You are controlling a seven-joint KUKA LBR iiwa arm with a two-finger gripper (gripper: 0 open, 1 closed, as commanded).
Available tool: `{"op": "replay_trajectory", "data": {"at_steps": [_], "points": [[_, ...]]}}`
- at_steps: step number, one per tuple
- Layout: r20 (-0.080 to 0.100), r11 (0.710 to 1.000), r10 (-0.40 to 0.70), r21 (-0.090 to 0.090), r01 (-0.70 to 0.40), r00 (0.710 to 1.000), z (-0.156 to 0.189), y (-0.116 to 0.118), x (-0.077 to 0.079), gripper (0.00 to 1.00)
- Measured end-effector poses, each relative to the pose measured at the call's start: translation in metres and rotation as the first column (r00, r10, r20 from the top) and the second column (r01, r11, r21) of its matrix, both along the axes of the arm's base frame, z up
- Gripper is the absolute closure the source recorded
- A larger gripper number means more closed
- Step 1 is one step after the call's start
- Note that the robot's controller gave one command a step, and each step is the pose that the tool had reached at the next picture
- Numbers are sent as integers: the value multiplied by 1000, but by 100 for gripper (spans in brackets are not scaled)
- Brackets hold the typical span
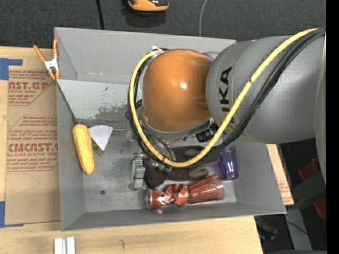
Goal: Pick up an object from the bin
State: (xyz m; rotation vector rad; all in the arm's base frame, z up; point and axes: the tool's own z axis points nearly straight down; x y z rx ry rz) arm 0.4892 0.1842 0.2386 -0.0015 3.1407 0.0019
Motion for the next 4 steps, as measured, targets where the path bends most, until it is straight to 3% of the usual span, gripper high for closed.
{"op": "replay_trajectory", "data": {"at_steps": [1,2,3,4], "points": [[5,998,-68,2,68,998,-78,-51,22,0],[5,1000,22,1,-22,1000,-166,-119,13,0],[-1,997,-83,0,83,997,-169,-125,50,0],[7,1000,10,1,-10,1000,-166,-121,21,0]]}}
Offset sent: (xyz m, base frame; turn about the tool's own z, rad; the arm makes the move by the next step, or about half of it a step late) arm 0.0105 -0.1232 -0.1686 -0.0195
